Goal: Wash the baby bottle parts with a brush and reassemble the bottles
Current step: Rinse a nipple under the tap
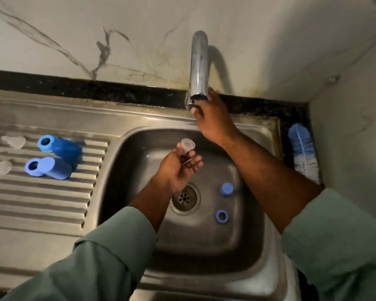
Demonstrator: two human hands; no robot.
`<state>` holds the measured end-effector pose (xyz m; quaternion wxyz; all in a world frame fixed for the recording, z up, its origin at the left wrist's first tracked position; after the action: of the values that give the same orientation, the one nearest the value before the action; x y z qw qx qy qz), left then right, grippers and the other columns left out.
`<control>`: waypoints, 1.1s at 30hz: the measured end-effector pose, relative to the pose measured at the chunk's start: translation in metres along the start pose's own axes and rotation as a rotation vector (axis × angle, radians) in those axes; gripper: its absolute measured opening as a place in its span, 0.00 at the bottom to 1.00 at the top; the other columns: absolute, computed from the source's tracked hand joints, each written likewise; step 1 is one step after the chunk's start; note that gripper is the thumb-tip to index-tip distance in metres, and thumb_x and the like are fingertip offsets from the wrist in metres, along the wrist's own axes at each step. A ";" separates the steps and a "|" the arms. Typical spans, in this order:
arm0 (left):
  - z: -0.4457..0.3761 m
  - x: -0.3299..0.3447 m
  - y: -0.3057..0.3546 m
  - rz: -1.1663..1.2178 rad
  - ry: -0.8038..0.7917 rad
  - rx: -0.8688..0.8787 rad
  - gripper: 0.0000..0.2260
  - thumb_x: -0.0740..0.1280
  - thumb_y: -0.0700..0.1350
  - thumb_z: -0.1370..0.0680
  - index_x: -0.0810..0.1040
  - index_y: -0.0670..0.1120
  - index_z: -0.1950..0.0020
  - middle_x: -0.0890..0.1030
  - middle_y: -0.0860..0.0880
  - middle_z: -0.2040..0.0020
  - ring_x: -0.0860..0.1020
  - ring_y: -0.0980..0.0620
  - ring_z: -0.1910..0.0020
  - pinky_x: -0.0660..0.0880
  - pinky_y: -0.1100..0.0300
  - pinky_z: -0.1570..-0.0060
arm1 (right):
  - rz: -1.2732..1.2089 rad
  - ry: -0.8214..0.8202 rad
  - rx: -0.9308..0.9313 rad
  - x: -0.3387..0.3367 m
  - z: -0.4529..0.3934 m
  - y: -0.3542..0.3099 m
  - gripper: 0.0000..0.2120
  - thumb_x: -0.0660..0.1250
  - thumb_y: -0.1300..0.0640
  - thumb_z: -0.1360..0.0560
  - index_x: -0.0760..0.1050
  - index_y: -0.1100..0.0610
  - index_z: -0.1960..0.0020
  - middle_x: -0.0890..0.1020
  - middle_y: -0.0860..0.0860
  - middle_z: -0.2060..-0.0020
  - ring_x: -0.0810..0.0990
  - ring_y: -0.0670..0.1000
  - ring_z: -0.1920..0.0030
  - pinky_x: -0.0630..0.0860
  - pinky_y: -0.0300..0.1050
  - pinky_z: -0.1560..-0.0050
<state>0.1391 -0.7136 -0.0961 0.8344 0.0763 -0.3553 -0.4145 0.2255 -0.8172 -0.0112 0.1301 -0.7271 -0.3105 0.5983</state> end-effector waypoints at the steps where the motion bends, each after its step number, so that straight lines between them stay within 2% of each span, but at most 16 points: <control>1: -0.003 0.003 0.003 0.016 -0.015 -0.013 0.17 0.55 0.51 0.15 0.76 0.40 0.50 0.79 0.47 0.67 0.81 0.51 0.69 0.80 0.59 0.67 | 0.053 -0.027 -0.030 0.004 -0.003 -0.002 0.18 0.63 0.65 0.24 0.73 0.63 0.34 0.72 0.60 0.34 0.70 0.61 0.33 0.67 0.57 0.32; 3: -0.008 0.007 0.006 0.044 -0.041 -0.025 0.18 0.56 0.50 0.15 0.77 0.37 0.46 0.81 0.45 0.66 0.82 0.51 0.68 0.80 0.61 0.68 | 0.115 -0.162 -0.063 0.017 -0.008 0.003 0.24 0.62 0.66 0.24 0.68 0.58 0.29 0.69 0.56 0.30 0.64 0.58 0.28 0.60 0.60 0.28; 5: -0.014 0.010 0.009 0.094 -0.080 0.004 0.15 0.57 0.46 0.15 0.74 0.38 0.37 0.82 0.43 0.62 0.83 0.51 0.66 0.80 0.61 0.67 | 0.129 -0.321 -0.120 0.030 -0.013 0.012 0.28 0.62 0.68 0.26 0.67 0.55 0.28 0.67 0.55 0.28 0.59 0.57 0.25 0.56 0.62 0.27; 8: -0.022 0.010 0.012 0.147 -0.099 0.066 0.11 0.54 0.39 0.15 0.75 0.43 0.40 0.82 0.42 0.56 0.83 0.51 0.64 0.81 0.60 0.65 | 0.129 -0.421 -0.207 0.038 -0.022 0.018 0.26 0.62 0.67 0.27 0.70 0.57 0.30 0.68 0.60 0.29 0.60 0.62 0.26 0.56 0.63 0.28; 11: -0.025 0.007 0.011 0.190 -0.116 0.061 0.12 0.54 0.38 0.16 0.76 0.43 0.41 0.81 0.42 0.55 0.82 0.50 0.63 0.80 0.61 0.65 | 0.072 -0.405 -0.211 0.035 -0.025 0.020 0.23 0.60 0.70 0.26 0.71 0.60 0.31 0.71 0.60 0.31 0.63 0.62 0.27 0.56 0.58 0.26; 13: -0.027 0.005 0.009 0.219 -0.120 0.019 0.10 0.57 0.40 0.17 0.78 0.41 0.43 0.81 0.42 0.57 0.80 0.50 0.63 0.80 0.61 0.65 | 0.065 -0.378 -0.233 0.033 -0.026 0.020 0.23 0.60 0.72 0.26 0.71 0.61 0.32 0.72 0.60 0.32 0.65 0.62 0.28 0.57 0.55 0.26; 16: -0.030 0.005 0.003 0.196 -0.124 -0.009 0.10 0.60 0.44 0.18 0.79 0.41 0.48 0.82 0.44 0.62 0.79 0.53 0.67 0.78 0.63 0.67 | 0.068 -0.356 -0.260 0.034 -0.025 0.017 0.23 0.60 0.72 0.26 0.71 0.62 0.32 0.72 0.61 0.32 0.65 0.62 0.29 0.57 0.58 0.26; 21: -0.036 0.003 -0.006 0.201 -0.114 -0.014 0.12 0.59 0.49 0.17 0.77 0.43 0.50 0.78 0.47 0.63 0.75 0.57 0.72 0.73 0.65 0.72 | 0.097 -0.321 -0.304 0.038 -0.022 0.016 0.25 0.61 0.73 0.29 0.72 0.63 0.33 0.74 0.63 0.35 0.67 0.66 0.31 0.62 0.66 0.31; 24: -0.035 0.005 -0.007 0.198 -0.143 -0.037 0.16 0.56 0.55 0.17 0.74 0.44 0.53 0.73 0.48 0.65 0.71 0.58 0.75 0.68 0.66 0.76 | 0.128 -0.331 -0.282 0.040 -0.023 0.018 0.26 0.62 0.72 0.29 0.71 0.61 0.32 0.73 0.62 0.33 0.65 0.64 0.29 0.62 0.67 0.32; 30: -0.039 0.006 -0.008 0.075 -0.150 -0.085 0.25 0.54 0.66 0.21 0.71 0.45 0.61 0.69 0.51 0.73 0.67 0.58 0.78 0.63 0.66 0.79 | 0.149 -0.316 -0.279 0.042 -0.023 0.018 0.26 0.60 0.69 0.28 0.70 0.58 0.30 0.72 0.61 0.32 0.64 0.63 0.29 0.61 0.65 0.31; 33: -0.038 0.006 -0.007 0.036 -0.133 -0.081 0.22 0.57 0.62 0.19 0.74 0.45 0.59 0.70 0.51 0.70 0.68 0.58 0.76 0.65 0.66 0.78 | 0.171 -0.298 -0.305 0.042 -0.022 0.018 0.26 0.61 0.69 0.29 0.71 0.58 0.31 0.73 0.61 0.33 0.66 0.64 0.30 0.62 0.66 0.32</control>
<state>0.1622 -0.7290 -0.1237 0.8187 0.0085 -0.3940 -0.4176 0.2559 -0.8016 -0.0486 -0.0798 -0.6655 -0.3503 0.6542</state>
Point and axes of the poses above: each hand's wrist, its own z-axis away from the middle knuckle, its own x-axis out of the palm, y = z × x, the point moved 3 cm from there along -z, towards the middle knuckle
